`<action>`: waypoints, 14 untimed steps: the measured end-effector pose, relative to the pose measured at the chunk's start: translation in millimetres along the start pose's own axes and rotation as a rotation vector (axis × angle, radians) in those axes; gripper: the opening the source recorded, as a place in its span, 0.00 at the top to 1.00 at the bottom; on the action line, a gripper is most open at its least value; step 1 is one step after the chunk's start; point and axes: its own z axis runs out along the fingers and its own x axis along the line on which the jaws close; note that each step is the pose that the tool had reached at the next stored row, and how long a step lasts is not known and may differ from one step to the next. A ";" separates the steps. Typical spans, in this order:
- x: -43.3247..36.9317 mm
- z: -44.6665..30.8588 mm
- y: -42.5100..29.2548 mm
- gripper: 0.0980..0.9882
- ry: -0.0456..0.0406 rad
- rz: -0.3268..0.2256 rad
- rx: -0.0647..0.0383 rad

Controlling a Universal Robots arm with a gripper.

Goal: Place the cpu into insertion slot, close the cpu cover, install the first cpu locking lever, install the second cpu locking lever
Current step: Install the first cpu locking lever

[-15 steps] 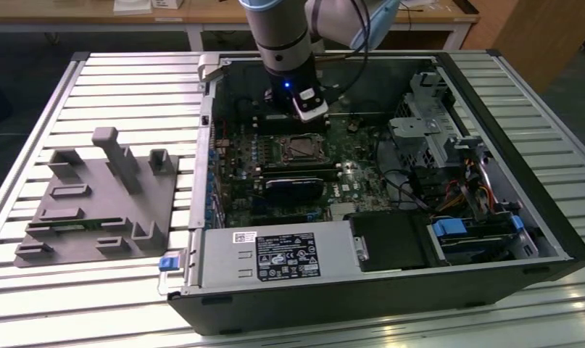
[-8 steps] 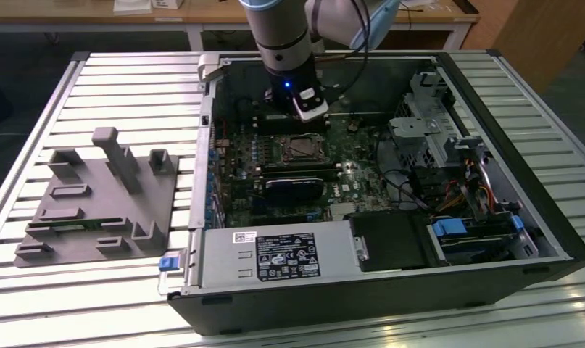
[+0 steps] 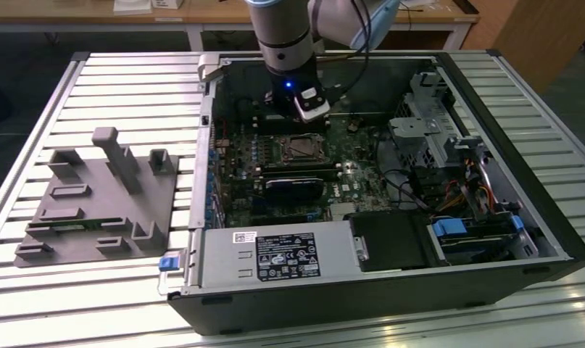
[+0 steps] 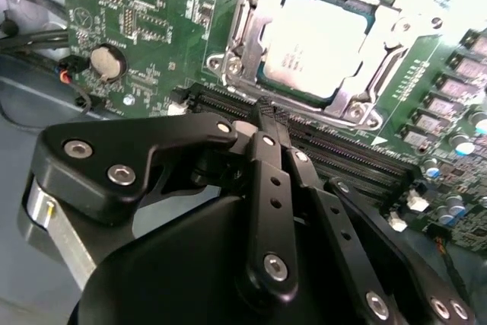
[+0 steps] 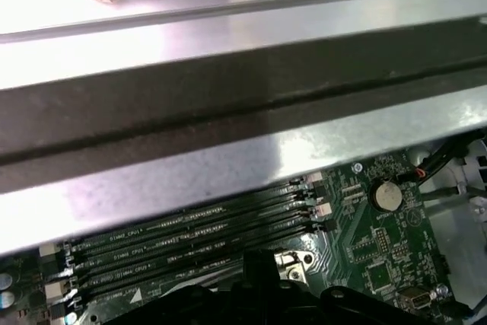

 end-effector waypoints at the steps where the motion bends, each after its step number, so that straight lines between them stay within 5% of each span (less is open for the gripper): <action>1: -0.6 0.2 0.1 0.99 0.0050 -0.001 0.009; 9: -7.5 2.0 1.9 0.99 0.0542 -0.004 0.079; 14: -9.9 2.5 1.3 0.99 0.0784 -0.002 0.106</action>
